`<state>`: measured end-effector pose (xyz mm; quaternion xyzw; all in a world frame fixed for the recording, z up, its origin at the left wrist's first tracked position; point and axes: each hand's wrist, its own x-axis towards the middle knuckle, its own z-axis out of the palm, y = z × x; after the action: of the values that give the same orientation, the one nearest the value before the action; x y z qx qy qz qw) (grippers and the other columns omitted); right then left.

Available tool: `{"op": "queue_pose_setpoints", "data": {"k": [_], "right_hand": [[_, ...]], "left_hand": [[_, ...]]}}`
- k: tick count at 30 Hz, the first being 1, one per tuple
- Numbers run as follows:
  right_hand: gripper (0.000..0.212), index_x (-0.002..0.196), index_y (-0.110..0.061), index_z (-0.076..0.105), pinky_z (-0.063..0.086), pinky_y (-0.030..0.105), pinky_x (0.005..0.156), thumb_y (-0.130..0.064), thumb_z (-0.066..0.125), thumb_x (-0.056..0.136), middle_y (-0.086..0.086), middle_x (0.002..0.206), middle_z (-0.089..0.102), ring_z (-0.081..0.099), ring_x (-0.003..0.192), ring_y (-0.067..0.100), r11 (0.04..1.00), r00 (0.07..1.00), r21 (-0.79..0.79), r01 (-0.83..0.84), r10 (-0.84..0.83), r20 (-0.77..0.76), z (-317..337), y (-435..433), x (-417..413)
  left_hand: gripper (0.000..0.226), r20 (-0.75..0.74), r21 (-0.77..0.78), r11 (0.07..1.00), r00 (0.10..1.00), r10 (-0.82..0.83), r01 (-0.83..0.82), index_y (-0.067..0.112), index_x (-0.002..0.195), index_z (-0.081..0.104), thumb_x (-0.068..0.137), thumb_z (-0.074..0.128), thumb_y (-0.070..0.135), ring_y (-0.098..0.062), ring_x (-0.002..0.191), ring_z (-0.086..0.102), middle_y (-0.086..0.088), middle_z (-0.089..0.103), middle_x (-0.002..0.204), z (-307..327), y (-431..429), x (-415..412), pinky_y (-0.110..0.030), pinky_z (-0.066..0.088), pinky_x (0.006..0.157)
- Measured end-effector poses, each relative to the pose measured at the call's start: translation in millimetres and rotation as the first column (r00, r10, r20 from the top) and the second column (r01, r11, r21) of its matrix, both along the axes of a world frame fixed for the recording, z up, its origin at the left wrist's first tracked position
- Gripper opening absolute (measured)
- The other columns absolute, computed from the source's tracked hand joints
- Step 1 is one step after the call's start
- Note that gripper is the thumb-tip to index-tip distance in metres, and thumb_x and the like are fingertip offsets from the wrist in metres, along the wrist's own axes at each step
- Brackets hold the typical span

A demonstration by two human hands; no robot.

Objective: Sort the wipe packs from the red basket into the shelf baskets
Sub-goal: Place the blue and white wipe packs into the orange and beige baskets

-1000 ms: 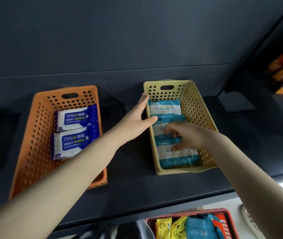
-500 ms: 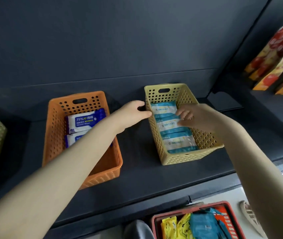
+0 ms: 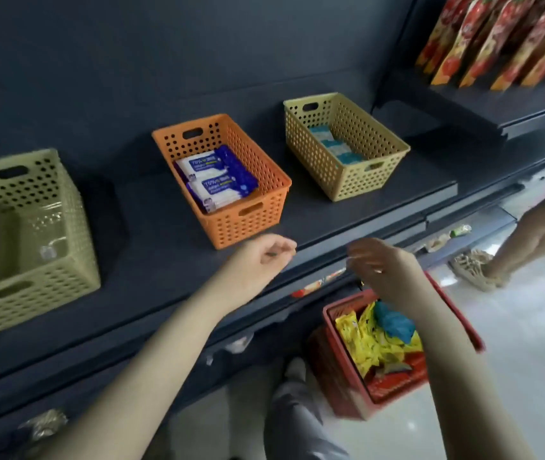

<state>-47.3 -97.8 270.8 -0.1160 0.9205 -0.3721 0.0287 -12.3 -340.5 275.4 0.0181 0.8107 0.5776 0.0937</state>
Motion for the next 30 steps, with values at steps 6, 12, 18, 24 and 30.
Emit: {"op": "queue_pose_setpoints", "data": {"k": [6, 12, 18, 24, 30], "right_hand": [[0.023, 0.112, -0.017, 0.066, 0.043, 0.003, 0.071, -0.015, 0.065, 0.089, -0.009, 0.095, 0.068, 0.066, 0.084, 0.008, 0.991, 0.978, 0.119, 0.058, -0.08, 0.195, -74, 29, 91], [0.021, 0.111, -0.015, 0.066, 0.054, 0.031, 0.084, -0.013, 0.063, 0.09, -0.002, 0.1, 0.07, 0.067, 0.087, 0.017, 0.972, 0.908, 0.144, 0.184, -0.225, 0.354, -115, 84, 119], [0.017, 0.105, -0.015, 0.068, 0.052, 0.028, 0.081, -0.01, 0.063, 0.089, 0.002, 0.104, 0.071, 0.067, 0.094, 0.018, 0.956, 0.851, 0.14, 0.256, -0.292, 0.437, -158, 169, 89], [0.02, 0.106, -0.007, 0.07, 0.046, 0.028, 0.081, -0.005, 0.059, 0.089, 0.009, 0.106, 0.071, 0.066, 0.099, 0.027, 0.943, 0.796, 0.185, 0.278, -0.334, 0.506, -220, 266, 23], [0.024, 0.112, -0.009, 0.067, 0.049, 0.038, 0.093, -0.019, 0.06, 0.092, 0.011, 0.115, 0.069, 0.063, 0.108, 0.03, 0.865, 0.663, 0.166, 0.474, -0.475, 0.578, -321, 332, -46]], "left_hand": [[0.019, 0.209, -0.058, 0.998, 0.978, 0.003, 0.01, 0.021, 0.111, 0.065, 0.097, 0.053, 0.019, -0.003, 0.104, 0.061, 0.009, 0.067, 0.112, -87, 23, 83, -0.01, 0.044, 0.083], [0.015, 0.35, -0.073, 0.997, 0.936, 0.027, -0.002, 0.033, 0.1, 0.063, 0.095, 0.054, 0.021, -0.01, 0.109, 0.061, 0.008, 0.067, 0.112, -136, 62, 98, -0.034, 0.046, 0.101], [0.018, 0.448, -0.068, 0.996, 0.89, 0.087, -0.063, 0.02, 0.111, 0.062, 0.097, 0.051, 0.016, -0.012, 0.106, 0.06, 0.002, 0.066, 0.116, -172, 140, 59, -0.02, 0.043, 0.078], [0.017, 0.558, -0.087, 0.984, 0.811, 0.175, -0.153, 0.017, 0.111, 0.062, 0.098, 0.051, 0.017, -0.017, 0.11, 0.059, -0.003, 0.065, 0.118, -233, 238, 10, -0.023, 0.042, 0.081], [0.024, 0.614, -0.134, 0.987, 0.774, 0.155, -0.091, 0.012, 0.119, 0.06, 0.095, 0.057, 0.018, -0.021, 0.119, 0.056, -0.006, 0.062, 0.124, -320, 317, -59, -0.029, 0.043, 0.097]]}}
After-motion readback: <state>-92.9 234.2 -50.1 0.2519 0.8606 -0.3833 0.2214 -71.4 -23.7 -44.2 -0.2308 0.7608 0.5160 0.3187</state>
